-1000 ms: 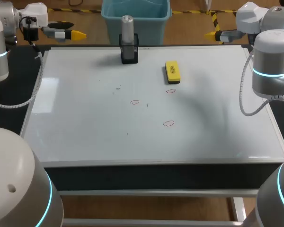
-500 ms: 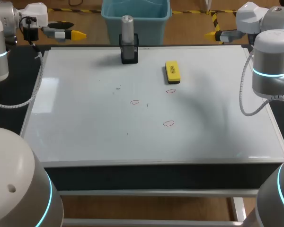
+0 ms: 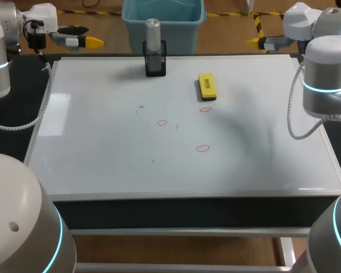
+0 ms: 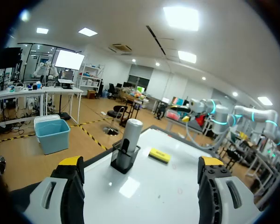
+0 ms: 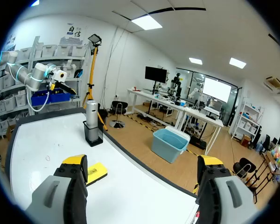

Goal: Pick up the inspection probe, press it on each red-marked spot on the whiteboard one by one, put down the probe, pick up the eraser, and wipe off all the red marks.

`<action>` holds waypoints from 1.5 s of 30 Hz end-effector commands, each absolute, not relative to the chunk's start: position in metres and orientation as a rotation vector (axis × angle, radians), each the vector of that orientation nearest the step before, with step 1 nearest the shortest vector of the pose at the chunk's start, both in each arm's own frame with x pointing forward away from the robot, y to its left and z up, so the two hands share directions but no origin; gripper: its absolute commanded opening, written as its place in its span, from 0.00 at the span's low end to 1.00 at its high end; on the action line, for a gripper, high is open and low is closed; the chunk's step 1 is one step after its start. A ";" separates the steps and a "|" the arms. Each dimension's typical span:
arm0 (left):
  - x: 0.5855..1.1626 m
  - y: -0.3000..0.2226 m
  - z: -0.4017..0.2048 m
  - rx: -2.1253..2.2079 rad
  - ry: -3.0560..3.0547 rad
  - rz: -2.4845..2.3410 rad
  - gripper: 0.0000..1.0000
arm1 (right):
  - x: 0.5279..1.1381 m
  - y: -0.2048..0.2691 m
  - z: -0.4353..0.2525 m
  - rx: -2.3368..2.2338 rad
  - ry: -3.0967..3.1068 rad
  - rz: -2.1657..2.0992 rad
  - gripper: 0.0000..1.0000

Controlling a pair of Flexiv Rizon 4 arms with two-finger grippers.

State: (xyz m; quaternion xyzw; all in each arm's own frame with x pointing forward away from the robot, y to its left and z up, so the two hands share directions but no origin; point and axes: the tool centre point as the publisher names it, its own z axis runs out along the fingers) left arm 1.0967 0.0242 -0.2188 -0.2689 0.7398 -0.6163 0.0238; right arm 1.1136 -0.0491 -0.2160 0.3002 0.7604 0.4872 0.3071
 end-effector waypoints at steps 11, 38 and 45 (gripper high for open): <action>1.097 0.025 -0.219 -0.830 2.290 -1.910 1.00 | 1.114 -0.049 -0.216 0.794 2.012 1.288 1.00; 1.110 -0.050 -0.225 -0.342 2.472 -2.199 1.00 | 1.114 -0.049 -0.216 0.794 2.012 1.288 1.00; 1.106 -0.082 -0.232 -0.204 2.476 -2.296 1.00 | 1.114 -0.049 -0.216 0.794 2.012 1.288 1.00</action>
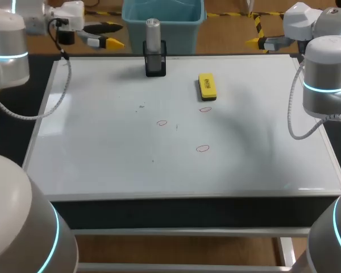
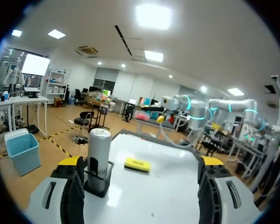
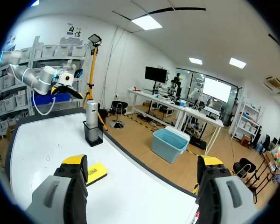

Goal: Pick up the inspection probe, press it on each red-marked spot on the whiteboard one by one, put down the probe, pick up the eraser, and wipe off all the red marks.

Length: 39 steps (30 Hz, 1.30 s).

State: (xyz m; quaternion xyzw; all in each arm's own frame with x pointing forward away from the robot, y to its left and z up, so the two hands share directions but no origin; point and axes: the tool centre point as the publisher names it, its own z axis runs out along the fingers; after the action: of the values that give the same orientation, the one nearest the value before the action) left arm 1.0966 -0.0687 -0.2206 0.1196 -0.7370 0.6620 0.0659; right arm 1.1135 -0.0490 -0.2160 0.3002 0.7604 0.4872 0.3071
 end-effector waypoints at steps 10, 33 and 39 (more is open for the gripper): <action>1.117 -0.111 -0.244 -0.022 -2.124 2.001 1.00 | 1.114 -0.049 -0.216 0.794 2.012 1.288 1.00; 1.170 -0.131 -0.262 -0.111 -2.129 2.093 1.00 | 1.114 -0.049 -0.216 0.794 2.012 1.288 1.00; 1.179 -0.137 -0.267 -0.103 -2.124 2.107 1.00 | 1.114 -0.049 -0.216 0.794 2.012 1.288 1.00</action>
State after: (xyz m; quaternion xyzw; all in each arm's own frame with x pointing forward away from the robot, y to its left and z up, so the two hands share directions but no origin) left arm 1.1694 -0.1326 -0.2608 0.0070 -0.7143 0.6991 0.0315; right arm 1.1135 -0.0491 -0.2160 0.3002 0.7604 0.4872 0.3071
